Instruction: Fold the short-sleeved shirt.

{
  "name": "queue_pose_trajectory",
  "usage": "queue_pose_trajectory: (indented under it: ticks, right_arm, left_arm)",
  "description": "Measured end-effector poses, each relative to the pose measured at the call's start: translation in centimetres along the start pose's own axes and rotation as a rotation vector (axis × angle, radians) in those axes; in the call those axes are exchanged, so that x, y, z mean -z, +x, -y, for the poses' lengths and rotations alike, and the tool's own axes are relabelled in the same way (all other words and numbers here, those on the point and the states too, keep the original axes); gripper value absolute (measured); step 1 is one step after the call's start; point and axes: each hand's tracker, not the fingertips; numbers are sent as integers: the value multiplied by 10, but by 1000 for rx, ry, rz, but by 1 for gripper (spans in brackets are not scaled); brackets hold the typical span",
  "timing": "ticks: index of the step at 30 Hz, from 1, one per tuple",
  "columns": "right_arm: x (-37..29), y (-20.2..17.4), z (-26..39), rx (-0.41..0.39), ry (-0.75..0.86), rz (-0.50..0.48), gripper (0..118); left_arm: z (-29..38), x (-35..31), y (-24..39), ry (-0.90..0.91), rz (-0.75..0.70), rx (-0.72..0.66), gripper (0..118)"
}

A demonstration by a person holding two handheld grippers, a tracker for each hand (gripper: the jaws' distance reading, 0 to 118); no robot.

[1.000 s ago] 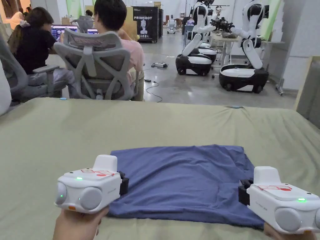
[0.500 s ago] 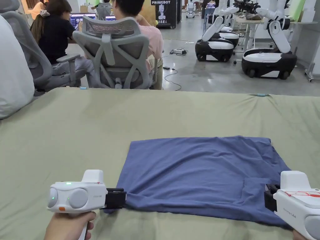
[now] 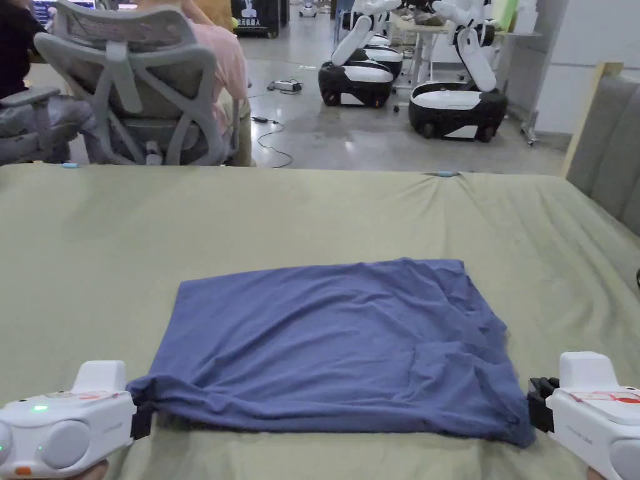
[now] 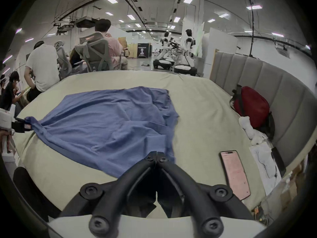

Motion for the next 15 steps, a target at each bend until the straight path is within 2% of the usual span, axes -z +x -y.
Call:
queue_pose_trajectory:
  ticks: [2, 4, 5, 7, 8, 9, 11, 12, 13, 14, 15]
  right_arm:
    - [0, 13, 4, 35, 0, -6, 0]
    - [1, 20, 10, 76, 9, -67, 2]
    - [4, 21, 12, 79, 1, -67, 22]
    - [14, 20, 16, 83, -25, -87, 88]
    - [19, 19, 19, 83, -33, -104, 107]
    - [26, 16, 22, 77, -39, -139, 104]
    - [43, 9, 27, 50, -71, -138, 95]
    - [52, 6, 29, 25, -91, -146, 85]
    - [59, 5, 31, 17, -113, -160, 60]
    - [64, 4, 32, 20, -137, -148, 2]
    - [65, 5, 31, 10, -140, -91, 3]
  left_arm:
    - [0, 4, -2, 12, 5, 1, 1]
    - [-3, 5, -2, 12, 10, -4, 1]
    - [-2, 7, -4, 9, 11, -3, 1]
    - [-3, 8, -3, 2, 12, -5, 1]
    - [-3, 8, -3, -1, 13, -6, 1]
    - [-2, 8, -4, -2, 14, -9, 1]
    - [-2, 9, -4, -6, 14, -9, 1]
    - [-2, 9, -3, -7, 14, -10, 1]
    - [-1, 8, -4, -8, 14, -12, 1]
    - [-2, 8, -3, -8, 13, -14, 0]
    - [-2, 8, -3, -8, 14, -14, 0]
